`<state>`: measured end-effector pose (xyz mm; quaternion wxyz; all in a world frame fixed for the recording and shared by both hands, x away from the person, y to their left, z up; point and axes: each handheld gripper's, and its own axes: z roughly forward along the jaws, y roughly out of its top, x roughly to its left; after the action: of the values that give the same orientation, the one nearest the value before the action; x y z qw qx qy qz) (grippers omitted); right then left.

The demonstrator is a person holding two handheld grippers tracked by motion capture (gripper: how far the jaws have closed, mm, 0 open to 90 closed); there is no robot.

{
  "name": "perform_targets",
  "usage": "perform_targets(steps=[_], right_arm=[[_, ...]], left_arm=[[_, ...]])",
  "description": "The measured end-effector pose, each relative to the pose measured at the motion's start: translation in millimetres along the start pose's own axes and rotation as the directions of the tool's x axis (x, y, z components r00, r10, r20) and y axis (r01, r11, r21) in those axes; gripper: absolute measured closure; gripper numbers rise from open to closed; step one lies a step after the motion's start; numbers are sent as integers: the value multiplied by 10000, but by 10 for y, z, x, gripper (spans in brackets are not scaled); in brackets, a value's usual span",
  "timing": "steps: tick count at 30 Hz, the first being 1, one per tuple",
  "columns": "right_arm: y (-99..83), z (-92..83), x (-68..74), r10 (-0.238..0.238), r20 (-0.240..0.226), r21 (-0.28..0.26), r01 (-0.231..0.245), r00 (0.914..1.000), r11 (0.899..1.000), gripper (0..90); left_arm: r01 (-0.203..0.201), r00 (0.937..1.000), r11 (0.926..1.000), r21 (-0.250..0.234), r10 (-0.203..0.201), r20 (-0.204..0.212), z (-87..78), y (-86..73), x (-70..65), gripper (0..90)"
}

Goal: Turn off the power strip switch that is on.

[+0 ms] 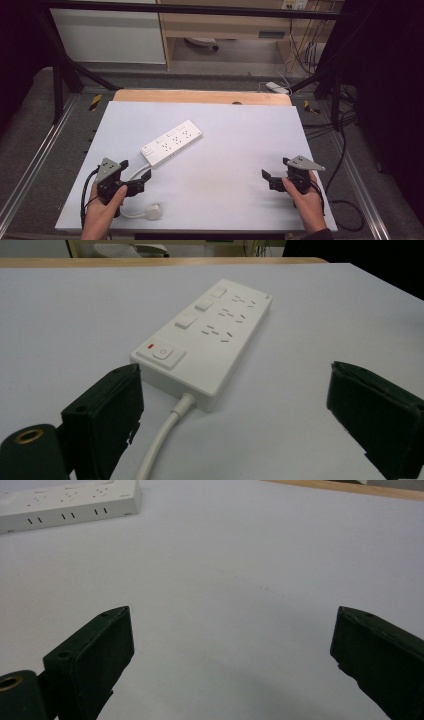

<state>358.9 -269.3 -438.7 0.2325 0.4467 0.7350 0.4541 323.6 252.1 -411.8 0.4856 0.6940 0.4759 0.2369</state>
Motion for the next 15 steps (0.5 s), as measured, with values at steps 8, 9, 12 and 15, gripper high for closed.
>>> perform_targets(steps=[8, 9, 12, 15], right_arm=[[2, -3, 4, -13, 46, -4, 13, 10000, 10000, 38], [2, -3, 4, -13, 46, -4, 13, 10000, 10000, 38], [2, 1, 9, -10, 34, -9, 10, 10000, 10000, 37], [2, 5, 15, -73, 3, 21, 73, 10000, 10000, 36]], left_arm=[[-20, 9999, 10000, 71, 21, -112, 11, 2, -9, 75], [26, 9999, 10000, 65, -25, -120, 11, 2, -8, 75], [68, 9999, 10000, 18, -68, -146, 2, 5, -3, 72], [123, 9998, 9999, -42, -124, -153, -6, 9, -1, 71]])
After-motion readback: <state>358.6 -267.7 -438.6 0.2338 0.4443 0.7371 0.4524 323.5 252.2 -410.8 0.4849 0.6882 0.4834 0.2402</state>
